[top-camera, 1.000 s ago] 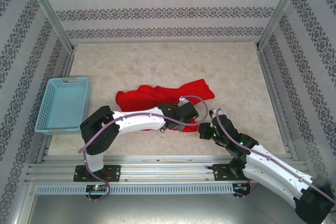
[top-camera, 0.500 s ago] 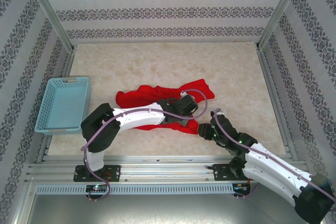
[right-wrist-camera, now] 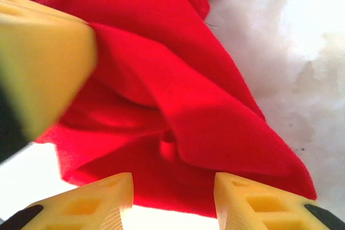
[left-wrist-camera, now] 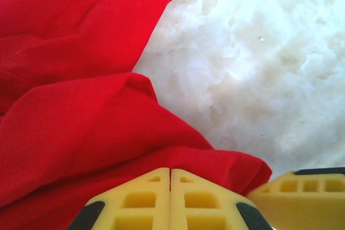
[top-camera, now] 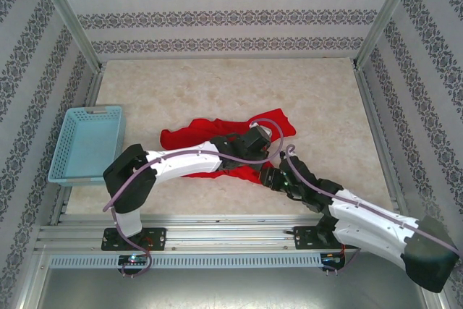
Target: Fold the inside-out t-shirt
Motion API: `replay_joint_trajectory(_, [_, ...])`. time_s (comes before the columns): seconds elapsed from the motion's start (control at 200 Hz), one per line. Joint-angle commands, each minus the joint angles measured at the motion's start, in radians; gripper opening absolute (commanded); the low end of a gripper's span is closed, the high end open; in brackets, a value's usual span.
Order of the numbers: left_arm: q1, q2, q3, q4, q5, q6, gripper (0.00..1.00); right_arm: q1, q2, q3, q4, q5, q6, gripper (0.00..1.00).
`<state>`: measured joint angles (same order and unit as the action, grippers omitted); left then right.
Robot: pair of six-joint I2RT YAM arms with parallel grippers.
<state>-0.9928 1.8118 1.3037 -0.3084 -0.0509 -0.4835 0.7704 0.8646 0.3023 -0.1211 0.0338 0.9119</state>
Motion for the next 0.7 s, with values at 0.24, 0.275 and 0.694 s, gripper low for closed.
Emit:
replay_joint_trajectory(0.24, [0.018,-0.04,-0.038,0.087,0.059,-0.041,0.0,-0.027,0.137,-0.012,0.185,0.113,0.045,0.48])
replay_joint_trajectory(0.275, [0.019,-0.042,-0.041,0.092,0.064,-0.044,0.0,-0.031,0.166,-0.003,0.195,0.112,0.043,0.48])
replay_joint_trajectory(0.694, [0.08,-0.052,-0.074,0.079,0.035,-0.04,0.0,-0.045,0.16,0.074,0.081,0.115,0.019,0.0])
